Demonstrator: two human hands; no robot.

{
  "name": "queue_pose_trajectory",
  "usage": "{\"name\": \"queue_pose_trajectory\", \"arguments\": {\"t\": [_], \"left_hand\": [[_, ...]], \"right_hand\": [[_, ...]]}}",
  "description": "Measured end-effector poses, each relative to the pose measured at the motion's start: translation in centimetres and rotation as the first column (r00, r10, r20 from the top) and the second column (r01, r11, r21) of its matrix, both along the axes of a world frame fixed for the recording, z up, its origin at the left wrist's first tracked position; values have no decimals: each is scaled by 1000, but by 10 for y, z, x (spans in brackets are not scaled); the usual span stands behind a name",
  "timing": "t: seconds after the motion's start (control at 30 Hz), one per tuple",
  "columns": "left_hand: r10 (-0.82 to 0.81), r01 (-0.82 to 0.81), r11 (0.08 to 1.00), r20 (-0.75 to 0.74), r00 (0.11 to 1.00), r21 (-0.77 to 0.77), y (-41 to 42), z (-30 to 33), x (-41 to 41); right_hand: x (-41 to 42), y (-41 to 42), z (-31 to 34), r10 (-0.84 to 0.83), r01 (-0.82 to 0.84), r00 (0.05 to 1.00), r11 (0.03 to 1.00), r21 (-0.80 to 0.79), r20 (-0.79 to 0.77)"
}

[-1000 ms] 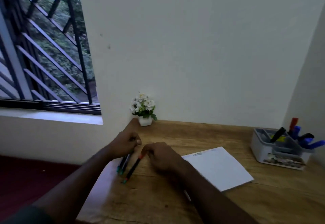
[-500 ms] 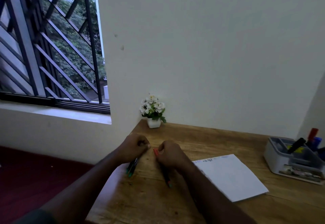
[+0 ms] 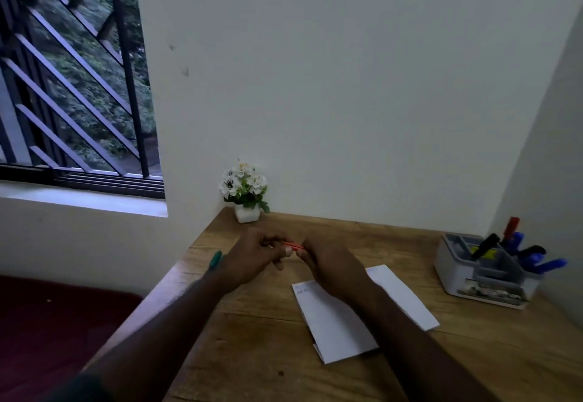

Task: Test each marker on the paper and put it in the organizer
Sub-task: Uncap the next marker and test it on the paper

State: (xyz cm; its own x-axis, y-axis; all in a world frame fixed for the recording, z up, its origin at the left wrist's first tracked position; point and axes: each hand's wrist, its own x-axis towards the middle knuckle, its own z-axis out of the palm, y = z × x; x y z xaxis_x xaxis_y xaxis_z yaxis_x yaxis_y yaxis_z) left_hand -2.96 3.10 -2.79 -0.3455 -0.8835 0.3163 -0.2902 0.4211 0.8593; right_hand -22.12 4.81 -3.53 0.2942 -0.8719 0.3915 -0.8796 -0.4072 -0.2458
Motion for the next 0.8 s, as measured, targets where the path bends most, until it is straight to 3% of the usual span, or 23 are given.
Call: {"name": "queue_pose_trajectory", "arguments": {"t": [0.3,0.53,0.67,0.8], "left_hand": [[-40,41,998,-32,999,39,-16,-17,-32],[-8,10,999,-52,999,35,-41,-24,-47],[31,-29,998,-33,999,54,-49,-32,-45],[48,-49,999,90,995,10,-53,-40,-47]], "right_hand": [[-40,-3,-29,-99,86,993,983,-162,-70],[-49,-8,-31,-84,88,996,991,-96,39],[-61,-5,-27,-38,54,981,995,-81,191],[-71,-9,-24,100,6,910,968,-253,403]]}}
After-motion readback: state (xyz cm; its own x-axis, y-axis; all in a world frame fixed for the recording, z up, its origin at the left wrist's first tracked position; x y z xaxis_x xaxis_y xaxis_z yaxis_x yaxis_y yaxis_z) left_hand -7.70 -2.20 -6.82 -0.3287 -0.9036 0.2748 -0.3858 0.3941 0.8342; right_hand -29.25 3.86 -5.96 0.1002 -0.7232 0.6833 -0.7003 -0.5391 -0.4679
